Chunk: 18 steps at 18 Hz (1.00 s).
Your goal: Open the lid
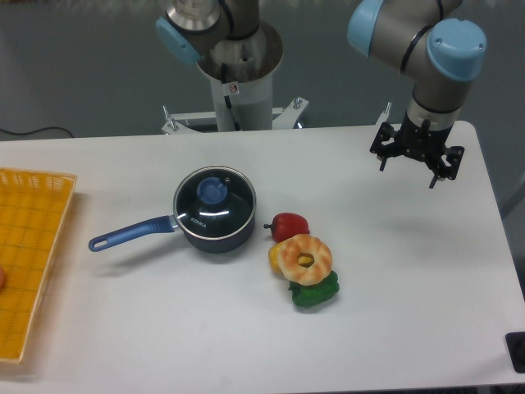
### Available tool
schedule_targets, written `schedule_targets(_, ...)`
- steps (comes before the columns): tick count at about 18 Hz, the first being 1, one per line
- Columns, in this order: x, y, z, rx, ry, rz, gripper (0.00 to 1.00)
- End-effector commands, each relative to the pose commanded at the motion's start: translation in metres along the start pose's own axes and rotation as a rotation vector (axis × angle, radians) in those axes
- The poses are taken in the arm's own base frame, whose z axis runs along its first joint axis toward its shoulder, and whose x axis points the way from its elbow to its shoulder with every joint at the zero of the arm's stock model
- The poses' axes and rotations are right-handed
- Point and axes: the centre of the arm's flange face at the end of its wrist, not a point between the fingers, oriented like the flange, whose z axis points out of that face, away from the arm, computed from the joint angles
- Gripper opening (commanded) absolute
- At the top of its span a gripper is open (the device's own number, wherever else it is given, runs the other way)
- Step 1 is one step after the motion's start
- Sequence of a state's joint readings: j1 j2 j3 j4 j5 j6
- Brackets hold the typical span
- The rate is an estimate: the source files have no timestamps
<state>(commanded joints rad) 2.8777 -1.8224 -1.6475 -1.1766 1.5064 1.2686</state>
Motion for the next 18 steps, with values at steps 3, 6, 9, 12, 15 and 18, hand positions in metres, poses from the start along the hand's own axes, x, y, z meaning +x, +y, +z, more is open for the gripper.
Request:
schedule_targets(3, 0.000, 0.000, -0.001, 0.002, -0.002, 0.002, 1.00)
schedule_targets(6, -0.001, -0.002, -0.006, 0.005, -0.014, 0.009, 1.00)
schedule_targets(9, 0.009, -0.009, 0.004, 0.005, 0.008, 0.024, 1.00)
schedule_targets(12, 0.032, -0.029, 0.000, 0.010, 0.008, 0.050, 1.00)
schedule_targets(15, 0.058, -0.059, 0.005, 0.001, 0.017, 0.112, 1.00)
schedule_targets(18, 0.067, -0.058, 0.007, -0.001, 0.028, 0.109, 1.00)
